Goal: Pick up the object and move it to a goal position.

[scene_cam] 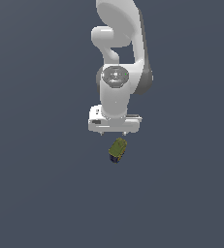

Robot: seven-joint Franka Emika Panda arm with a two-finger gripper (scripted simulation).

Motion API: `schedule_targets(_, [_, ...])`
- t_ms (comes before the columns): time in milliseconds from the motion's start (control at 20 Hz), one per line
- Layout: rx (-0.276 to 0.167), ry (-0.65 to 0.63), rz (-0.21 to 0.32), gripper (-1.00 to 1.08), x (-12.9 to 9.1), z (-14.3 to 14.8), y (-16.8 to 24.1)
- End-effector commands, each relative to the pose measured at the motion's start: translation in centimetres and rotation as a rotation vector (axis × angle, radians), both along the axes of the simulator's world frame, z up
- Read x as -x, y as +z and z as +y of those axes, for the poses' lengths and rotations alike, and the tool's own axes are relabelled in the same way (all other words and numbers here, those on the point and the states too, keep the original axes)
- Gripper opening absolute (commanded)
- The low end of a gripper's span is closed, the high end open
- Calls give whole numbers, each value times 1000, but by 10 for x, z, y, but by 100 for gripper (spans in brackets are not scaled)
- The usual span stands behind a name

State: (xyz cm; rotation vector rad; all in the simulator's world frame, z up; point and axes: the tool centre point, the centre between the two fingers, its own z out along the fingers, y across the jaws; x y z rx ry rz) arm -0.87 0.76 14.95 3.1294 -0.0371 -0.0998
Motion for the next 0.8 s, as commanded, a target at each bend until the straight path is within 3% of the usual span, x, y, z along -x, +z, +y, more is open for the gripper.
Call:
schedule_targets(0, [0,-2,0,100,0,0,0])
schedule_targets(750, [4,-184,-21,100,-11,8,-14])
